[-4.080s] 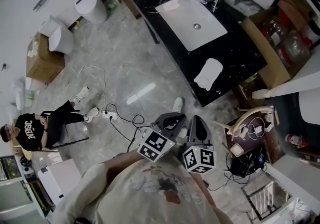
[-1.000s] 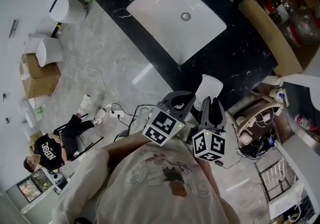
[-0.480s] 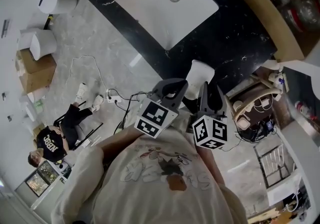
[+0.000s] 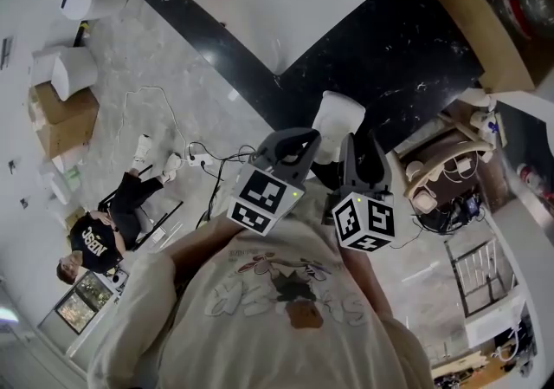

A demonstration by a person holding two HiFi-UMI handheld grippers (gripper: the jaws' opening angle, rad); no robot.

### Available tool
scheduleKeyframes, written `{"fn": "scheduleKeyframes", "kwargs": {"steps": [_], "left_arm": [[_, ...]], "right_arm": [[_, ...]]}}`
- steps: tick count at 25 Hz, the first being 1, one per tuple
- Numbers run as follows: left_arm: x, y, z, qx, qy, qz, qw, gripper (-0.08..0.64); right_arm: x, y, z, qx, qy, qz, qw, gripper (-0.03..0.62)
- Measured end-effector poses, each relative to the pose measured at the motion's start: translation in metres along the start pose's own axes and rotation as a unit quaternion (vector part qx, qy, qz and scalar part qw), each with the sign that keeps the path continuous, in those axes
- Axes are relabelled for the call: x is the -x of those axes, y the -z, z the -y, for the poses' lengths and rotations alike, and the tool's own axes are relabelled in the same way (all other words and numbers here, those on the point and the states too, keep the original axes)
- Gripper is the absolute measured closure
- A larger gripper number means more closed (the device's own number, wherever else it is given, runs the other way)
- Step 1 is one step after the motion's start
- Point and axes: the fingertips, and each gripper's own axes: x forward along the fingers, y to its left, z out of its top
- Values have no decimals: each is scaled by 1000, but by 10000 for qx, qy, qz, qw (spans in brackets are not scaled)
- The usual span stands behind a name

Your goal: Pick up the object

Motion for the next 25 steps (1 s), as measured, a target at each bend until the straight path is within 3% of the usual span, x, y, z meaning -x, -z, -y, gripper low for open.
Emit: {"fn": "scheduleKeyframes", "kwargs": {"steps": [25], "left_arm": [[-29, 29, 2, 412, -261, -352, 9982, 552]], "right_arm": [[-31, 28, 19, -188, -702, -848, 9937, 393]]}}
